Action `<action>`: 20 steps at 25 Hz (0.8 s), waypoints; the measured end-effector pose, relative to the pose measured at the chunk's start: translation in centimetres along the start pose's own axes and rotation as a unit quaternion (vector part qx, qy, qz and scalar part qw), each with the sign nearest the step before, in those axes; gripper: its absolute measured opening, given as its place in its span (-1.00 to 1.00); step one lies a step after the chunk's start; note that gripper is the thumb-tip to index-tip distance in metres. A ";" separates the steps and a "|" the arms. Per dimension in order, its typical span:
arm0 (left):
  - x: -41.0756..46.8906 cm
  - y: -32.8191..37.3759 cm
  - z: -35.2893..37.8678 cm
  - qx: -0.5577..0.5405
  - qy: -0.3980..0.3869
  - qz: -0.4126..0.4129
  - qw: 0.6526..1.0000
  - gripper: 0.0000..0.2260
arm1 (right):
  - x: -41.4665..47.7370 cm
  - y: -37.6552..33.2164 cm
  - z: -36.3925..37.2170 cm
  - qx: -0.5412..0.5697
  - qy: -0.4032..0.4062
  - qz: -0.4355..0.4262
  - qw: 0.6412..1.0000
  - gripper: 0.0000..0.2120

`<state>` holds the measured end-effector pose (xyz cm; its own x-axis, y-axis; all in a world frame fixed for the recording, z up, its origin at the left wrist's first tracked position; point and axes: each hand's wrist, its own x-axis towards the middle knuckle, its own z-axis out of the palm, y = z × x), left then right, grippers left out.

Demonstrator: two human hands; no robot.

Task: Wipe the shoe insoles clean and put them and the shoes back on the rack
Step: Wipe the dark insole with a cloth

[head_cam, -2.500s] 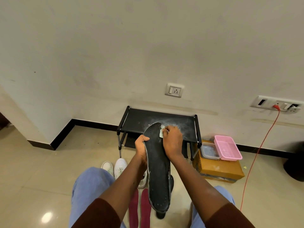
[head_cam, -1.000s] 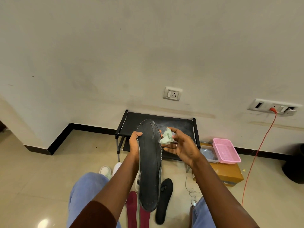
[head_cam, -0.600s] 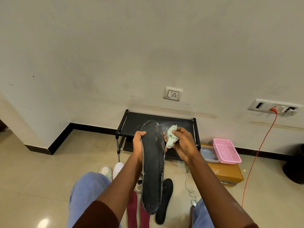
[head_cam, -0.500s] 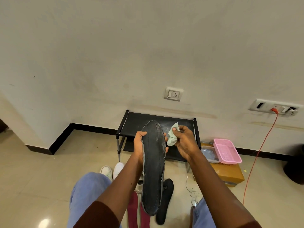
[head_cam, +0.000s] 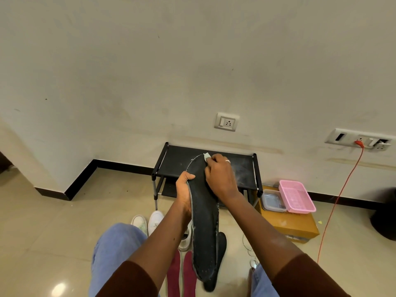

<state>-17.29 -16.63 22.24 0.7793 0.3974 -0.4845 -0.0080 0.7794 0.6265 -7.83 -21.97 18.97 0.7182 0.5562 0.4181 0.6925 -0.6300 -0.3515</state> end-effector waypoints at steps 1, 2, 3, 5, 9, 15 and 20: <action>0.0 0.1 -0.2 -0.005 0.014 0.010 1.000 -0.67 | -0.5 0.0 0.3 0.002 -0.021 0.004 1.000 -0.78; 0.2 0.2 -0.4 -0.005 0.030 0.025 0.999 -0.66 | -1.0 -0.1 0.5 0.002 -0.037 0.013 0.999 -0.75; 0.3 0.2 -0.4 -0.012 0.039 0.039 0.998 -0.61 | -1.5 -0.1 0.6 -0.003 -0.053 0.029 0.998 -0.73; 0.5 -0.1 -0.4 -0.022 0.037 0.045 0.998 -0.47 | -2.5 -0.3 0.6 -0.013 -0.083 0.069 0.994 -0.71; 0.4 -0.5 -0.6 -0.033 0.055 0.021 0.998 -0.68 | -3.9 -0.3 0.4 0.018 -0.085 0.085 0.993 -0.73; 0.1 -0.9 -0.4 -0.028 0.011 0.003 1.000 -0.68 | -2.2 -0.8 0.2 0.022 -0.086 0.047 0.995 -0.66; 0.2 -0.7 -0.8 -0.034 0.037 0.011 0.999 -0.63 | -1.1 -1.0 -0.3 0.047 -0.156 0.087 0.983 -0.76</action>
<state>-17.63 -16.74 21.26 0.7301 0.4470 -0.5169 -0.0687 0.8006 0.5953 -9.36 -22.10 19.07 0.8024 0.5924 0.0727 0.5495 -0.6857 -0.4773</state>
